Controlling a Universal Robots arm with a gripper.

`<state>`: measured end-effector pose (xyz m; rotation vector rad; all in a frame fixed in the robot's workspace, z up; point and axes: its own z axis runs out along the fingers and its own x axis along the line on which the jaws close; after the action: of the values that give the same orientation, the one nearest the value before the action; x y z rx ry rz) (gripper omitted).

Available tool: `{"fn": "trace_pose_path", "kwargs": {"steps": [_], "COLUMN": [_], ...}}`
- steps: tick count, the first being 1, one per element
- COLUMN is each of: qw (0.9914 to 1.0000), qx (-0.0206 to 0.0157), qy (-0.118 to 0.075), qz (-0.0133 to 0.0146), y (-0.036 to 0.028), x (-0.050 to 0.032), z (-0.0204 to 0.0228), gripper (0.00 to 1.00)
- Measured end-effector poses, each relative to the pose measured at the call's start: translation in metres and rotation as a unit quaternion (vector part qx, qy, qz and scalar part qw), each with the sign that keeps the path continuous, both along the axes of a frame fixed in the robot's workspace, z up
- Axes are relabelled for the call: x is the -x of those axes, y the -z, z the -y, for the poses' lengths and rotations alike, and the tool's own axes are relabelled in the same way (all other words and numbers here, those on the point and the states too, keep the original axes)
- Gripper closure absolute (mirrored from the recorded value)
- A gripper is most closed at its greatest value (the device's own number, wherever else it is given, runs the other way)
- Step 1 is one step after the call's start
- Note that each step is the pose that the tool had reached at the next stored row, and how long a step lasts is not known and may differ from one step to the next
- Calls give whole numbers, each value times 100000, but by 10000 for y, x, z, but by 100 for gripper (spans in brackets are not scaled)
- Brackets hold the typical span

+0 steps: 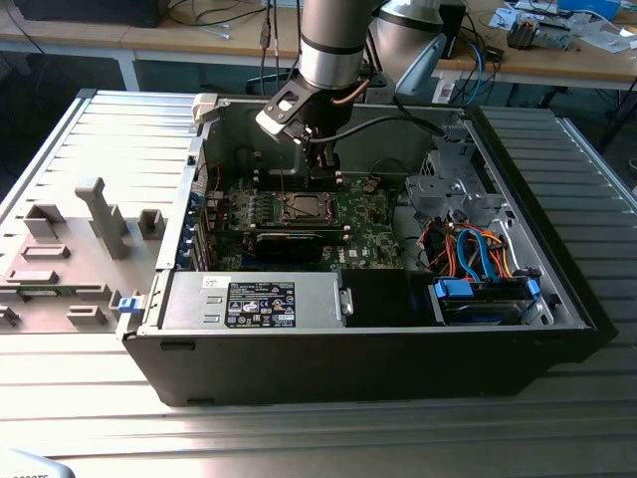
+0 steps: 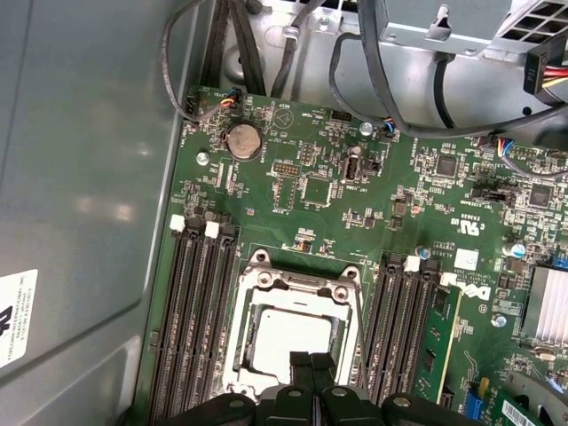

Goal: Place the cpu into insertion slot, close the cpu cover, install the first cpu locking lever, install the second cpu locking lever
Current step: 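Install the first cpu locking lever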

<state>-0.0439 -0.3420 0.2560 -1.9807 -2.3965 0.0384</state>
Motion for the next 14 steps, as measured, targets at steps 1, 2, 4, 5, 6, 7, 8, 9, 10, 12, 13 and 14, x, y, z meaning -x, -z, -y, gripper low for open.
{"fn": "trace_pose_path", "kwargs": {"steps": [1, 2, 4, 5, 6, 7, 8, 9, 10, 12, 13, 14], "qw": [100000, 100000, 100000, 100000, 100000, 100000, 99999, 99999, 99999, 99999, 99998, 99998], "qx": [1, -2, -5, -5, -2, -3, -2, -2, 0, -1, -1, -2], "qy": [-54, -95, -198, -227, -254, -299, -337, -381, -436, -535, -567, -602], "qz": [0, 1, 4, 4, 3, 1, 3, 3, 1, 3, 3, 0], "y": [0, 0, 1, 1, 1, 1, 1, 1, 1, 1, 1, 1], "x": [0, 0, 0, 0, 0, 0, 0, 0, 0, 0, 0, 0], "z": [0, 0, 0, 0, 0, 0, 0, 0, 0, 0, 0, 0], "gripper": [89, 89, 89, 89, 89, 89, 89, 89, 89, 89, 89, 89]}}
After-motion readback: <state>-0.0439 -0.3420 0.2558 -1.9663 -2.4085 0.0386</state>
